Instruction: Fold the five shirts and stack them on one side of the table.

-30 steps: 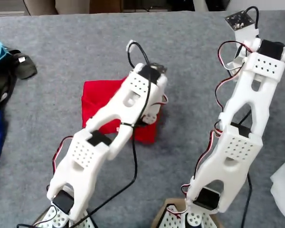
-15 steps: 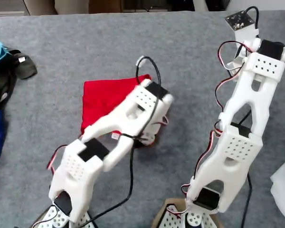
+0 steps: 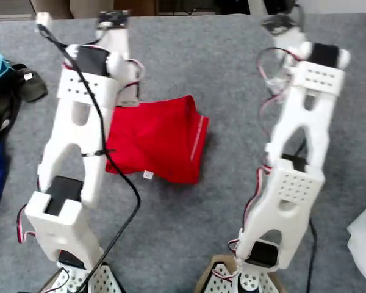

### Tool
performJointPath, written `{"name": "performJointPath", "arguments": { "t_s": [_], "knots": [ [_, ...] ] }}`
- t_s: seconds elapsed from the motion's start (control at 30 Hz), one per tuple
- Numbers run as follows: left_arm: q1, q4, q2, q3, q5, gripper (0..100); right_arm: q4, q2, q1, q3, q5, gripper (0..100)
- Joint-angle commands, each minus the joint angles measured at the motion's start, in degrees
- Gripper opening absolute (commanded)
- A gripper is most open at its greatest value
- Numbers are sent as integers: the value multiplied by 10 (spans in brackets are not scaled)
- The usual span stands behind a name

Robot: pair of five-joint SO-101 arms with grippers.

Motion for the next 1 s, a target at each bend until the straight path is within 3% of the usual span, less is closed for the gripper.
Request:
{"name": "performJointPath", "arguments": {
  "t_s": [0.0, 0.23, 0.33, 0.47, 0.7, 0.97],
  "knots": [
    [-19, 4, -25, 32, -6, 20, 31, -17, -76, -61, -6, 6],
    [-26, -7, -26, 142, -5, 20, 31, -56, -264, -23, -6, 6],
    [-33, -7, -28, 170, -6, 20, 31, -75, -320, 19, -52, 6],
    [-84, -7, -27, 183, -7, 20, 27, -60, -332, 68, -109, 6],
    [-131, -8, -26, 185, -37, 20, -7, 53, -371, 92, -114, 6],
    [-114, -8, -26, 189, -71, 20, -69, 229, -292, -89, -111, 6]
  ]
}}
